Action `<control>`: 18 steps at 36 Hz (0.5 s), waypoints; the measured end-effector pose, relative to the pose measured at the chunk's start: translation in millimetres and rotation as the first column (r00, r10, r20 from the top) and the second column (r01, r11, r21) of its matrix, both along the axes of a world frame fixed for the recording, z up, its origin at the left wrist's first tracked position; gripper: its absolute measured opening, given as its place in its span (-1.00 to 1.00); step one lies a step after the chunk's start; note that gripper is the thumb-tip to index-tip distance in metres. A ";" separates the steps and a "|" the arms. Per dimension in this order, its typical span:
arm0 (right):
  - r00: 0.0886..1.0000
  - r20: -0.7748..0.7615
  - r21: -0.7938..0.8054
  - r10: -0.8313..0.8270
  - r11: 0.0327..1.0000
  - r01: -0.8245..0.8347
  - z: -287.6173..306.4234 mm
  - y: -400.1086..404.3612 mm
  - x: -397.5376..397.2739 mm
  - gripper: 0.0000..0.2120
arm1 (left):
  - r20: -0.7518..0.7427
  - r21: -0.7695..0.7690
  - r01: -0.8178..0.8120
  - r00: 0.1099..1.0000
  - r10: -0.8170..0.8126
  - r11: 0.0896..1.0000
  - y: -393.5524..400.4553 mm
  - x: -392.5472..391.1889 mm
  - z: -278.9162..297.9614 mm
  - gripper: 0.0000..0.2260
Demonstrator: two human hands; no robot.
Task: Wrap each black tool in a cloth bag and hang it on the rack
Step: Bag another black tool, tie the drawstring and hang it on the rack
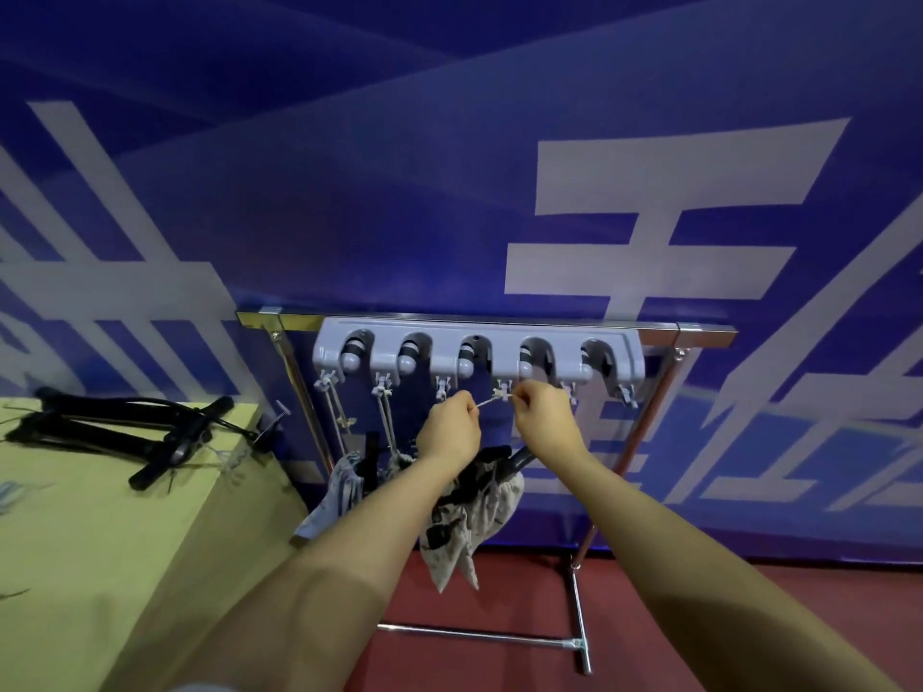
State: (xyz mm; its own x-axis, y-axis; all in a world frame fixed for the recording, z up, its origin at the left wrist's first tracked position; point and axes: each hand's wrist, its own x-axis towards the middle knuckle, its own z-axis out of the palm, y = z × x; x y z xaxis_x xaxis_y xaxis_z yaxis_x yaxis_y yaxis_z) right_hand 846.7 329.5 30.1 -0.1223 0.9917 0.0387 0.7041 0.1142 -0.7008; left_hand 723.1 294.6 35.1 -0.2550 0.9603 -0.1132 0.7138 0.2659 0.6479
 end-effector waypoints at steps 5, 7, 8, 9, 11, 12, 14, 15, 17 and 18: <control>0.995 0.101 -0.031 0.026 0.999 -0.023 -8.0 -5.1 -0.9 -0.69 | -0.015 -0.065 0.053 0.998 -0.054 0.996 2.4 3.7 -9.5 -0.80; 0.993 0.114 -0.038 0.023 0.999 -0.019 -6.8 -7.9 -1.4 -0.76 | -0.003 -0.067 0.070 0.998 -0.070 0.995 2.2 6.0 -10.3 -0.81; 0.992 0.127 -0.043 0.019 0.999 -0.014 -5.8 -9.4 -1.0 -0.78 | -0.003 -0.062 0.075 0.997 -0.075 0.995 1.6 6.7 -10.2 -0.82; 0.990 0.141 -0.048 0.011 0.999 -0.004 -5.6 -10.0 -0.5 -0.78 | -0.003 -0.054 0.078 0.997 -0.078 0.995 1.2 6.7 -9.5 -0.83; 0.989 0.149 -0.068 -0.015 0.997 0.025 -6.2 -13.7 1.5 -0.74 | 0.007 -0.039 0.084 0.996 -0.084 0.996 -1.8 5.4 -8.5 -0.84; 0.990 0.142 -0.083 -0.020 0.996 0.032 -6.7 -15.6 2.2 -0.74 | 0.008 -0.030 0.091 0.996 -0.090 0.995 -3.7 4.1 -8.4 -0.83; 0.992 0.127 -0.112 -0.003 0.994 0.017 -7.3 -20.7 1.9 -0.75 | 0.006 -0.024 0.097 0.995 -0.097 0.995 -9.5 0.3 -6.9 -0.84; 0.993 0.119 -0.120 0.014 0.993 0.000 -7.7 -22.9 0.7 -0.73 | 0.007 -0.024 0.095 0.995 -0.095 0.995 -12.5 -2.2 -5.6 -0.86; 0.994 0.101 -0.133 0.040 0.991 -0.027 -6.7 -28.9 -4.5 -0.67 | 0.012 -0.017 0.087 0.996 -0.087 0.996 -18.1 -8.5 -4.3 -0.88; 0.994 0.091 -0.136 0.054 0.990 -0.041 -5.7 -31.8 -8.1 -0.66 | 0.020 -0.016 0.085 0.996 -0.085 0.996 -20.9 -12.4 -3.2 -0.88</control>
State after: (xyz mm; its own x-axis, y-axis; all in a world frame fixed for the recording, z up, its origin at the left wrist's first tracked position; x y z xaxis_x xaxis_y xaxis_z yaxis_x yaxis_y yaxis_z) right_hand 838.6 297.8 24.4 -0.1660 0.9802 -0.1082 0.7635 0.0583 -0.6431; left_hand 710.6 273.7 31.9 -0.1704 0.9762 -0.1340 0.7216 0.2162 0.6577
